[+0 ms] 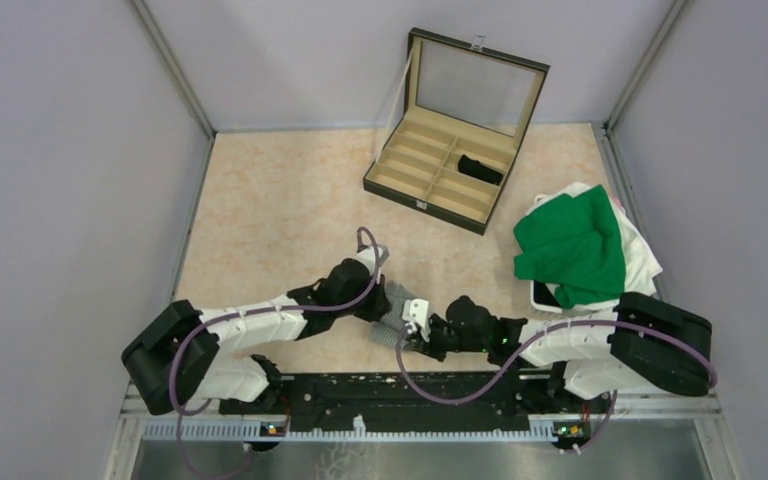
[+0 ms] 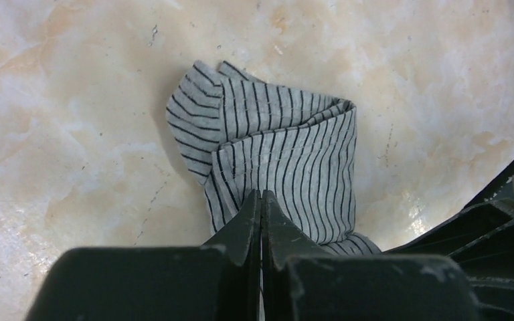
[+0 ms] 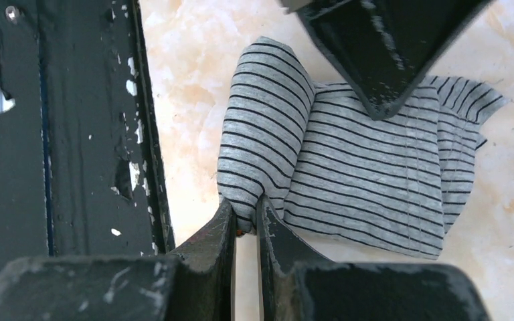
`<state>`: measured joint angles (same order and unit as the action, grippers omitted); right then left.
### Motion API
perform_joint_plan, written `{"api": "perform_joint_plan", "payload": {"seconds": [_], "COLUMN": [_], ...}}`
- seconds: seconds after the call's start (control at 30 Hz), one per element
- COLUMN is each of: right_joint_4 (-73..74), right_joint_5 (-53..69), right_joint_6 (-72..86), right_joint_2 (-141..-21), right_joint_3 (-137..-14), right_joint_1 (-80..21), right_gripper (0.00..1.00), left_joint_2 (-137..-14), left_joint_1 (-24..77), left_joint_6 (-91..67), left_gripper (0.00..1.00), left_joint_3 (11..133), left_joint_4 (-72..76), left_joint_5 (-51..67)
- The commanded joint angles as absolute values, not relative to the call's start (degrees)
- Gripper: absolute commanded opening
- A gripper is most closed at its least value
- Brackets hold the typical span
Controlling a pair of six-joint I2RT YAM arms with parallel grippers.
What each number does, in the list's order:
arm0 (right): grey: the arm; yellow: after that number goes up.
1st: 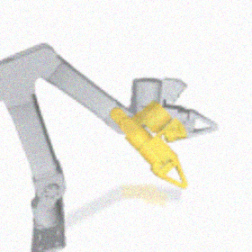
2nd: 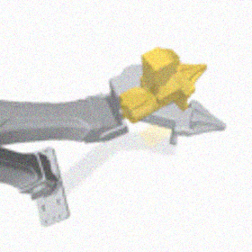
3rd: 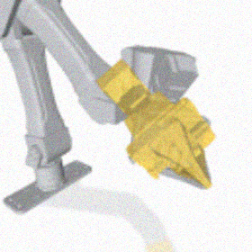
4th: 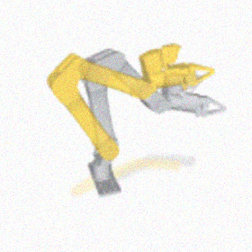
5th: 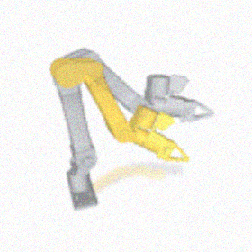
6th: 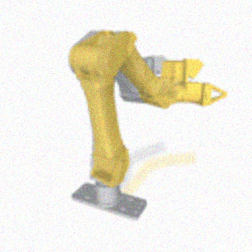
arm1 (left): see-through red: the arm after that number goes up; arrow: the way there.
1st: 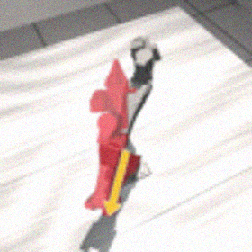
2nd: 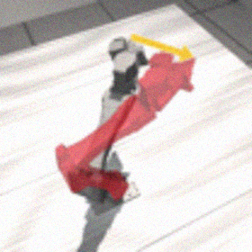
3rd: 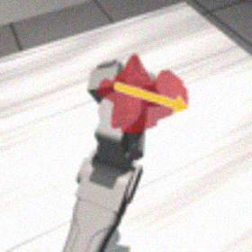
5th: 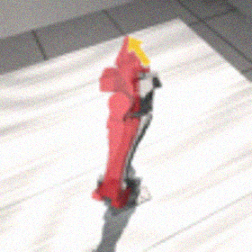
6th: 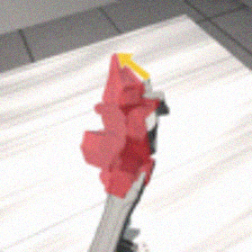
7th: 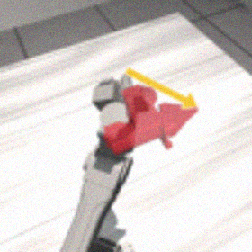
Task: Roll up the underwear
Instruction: Roll the underwear to the center of the board.
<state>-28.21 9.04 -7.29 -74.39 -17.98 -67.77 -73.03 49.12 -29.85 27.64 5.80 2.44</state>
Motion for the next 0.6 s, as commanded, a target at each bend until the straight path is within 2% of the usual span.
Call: {"api": "perform_joint_plan", "payload": {"seconds": [0.0,0.57], "right_joint_4": [-33.71,-35.97], "right_joint_5": [14.85,23.55], "right_joint_6": [0.35,20.25], "right_joint_2": [-75.65,-84.3], "right_joint_3": [-17.2,-18.9], "right_joint_1": [-64.33,-52.93], "right_gripper": [0.02,0.03], "left_joint_2": [-73.16,-72.05], "left_joint_1": [48.69,48.69], "left_joint_6": [-29.55,-30.41], "left_gripper": [0.0,0.0], "left_joint_3": [25.3,21.88], "left_joint_4": [8.35,9.41], "left_joint_5": [1.78,2.86]}}
